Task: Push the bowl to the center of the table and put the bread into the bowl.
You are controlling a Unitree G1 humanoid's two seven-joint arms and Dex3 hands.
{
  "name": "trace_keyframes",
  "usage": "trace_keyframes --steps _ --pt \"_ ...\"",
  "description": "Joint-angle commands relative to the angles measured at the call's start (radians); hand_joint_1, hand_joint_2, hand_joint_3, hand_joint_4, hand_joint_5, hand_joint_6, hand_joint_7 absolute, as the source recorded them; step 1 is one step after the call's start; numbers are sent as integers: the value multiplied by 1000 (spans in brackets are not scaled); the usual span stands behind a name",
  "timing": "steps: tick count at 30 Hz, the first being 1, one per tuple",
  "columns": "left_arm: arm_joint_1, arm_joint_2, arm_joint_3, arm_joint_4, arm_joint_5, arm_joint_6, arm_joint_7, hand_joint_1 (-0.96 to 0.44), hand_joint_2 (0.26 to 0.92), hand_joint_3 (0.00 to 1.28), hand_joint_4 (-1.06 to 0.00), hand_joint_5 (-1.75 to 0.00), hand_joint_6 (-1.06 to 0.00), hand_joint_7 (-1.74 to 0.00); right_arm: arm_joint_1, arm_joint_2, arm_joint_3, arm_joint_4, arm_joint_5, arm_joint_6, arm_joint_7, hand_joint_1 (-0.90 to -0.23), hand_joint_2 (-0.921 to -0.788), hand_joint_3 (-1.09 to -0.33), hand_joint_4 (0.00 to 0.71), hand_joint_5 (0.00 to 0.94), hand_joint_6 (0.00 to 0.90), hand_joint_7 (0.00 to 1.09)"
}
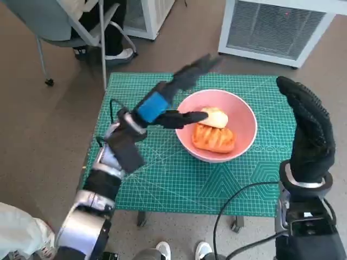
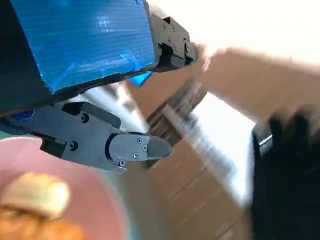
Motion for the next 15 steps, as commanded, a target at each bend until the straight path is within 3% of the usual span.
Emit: trace_keyframes --steps 1,4,6,9,15 --pt "91 -34 34 -124 -106 62 -23 -402 921 412 -194 -90 -145 -299 -6 -4 8 21 8 16 13 -382 -921 -519 432 1 133 715" --pt "147 -48 49 -208 -164 109 -29 -413 921 431 -182 -128 -59 -500 -12 5 14 24 -6 25 8 -384 -921 -522 430 0 131 718" --pt "173 -57 55 -247 -184 130 -27 -422 921 446 -92 -316 -24 -602 -15 8 18 25 -12 29 5 -388 -921 -525 427 0 115 746" --pt "207 -68 66 -293 -208 152 -26 -418 921 457 -30 -452 -7 -668 -19 12 25 25 -16 35 5 -394 -921 -528 415 0 96 775" --pt "253 -75 85 -338 -235 148 -47 -411 914 476 -2 -530 0 -740 -23 11 38 24 -5 41 13 -401 -921 -532 384 1 59 819"
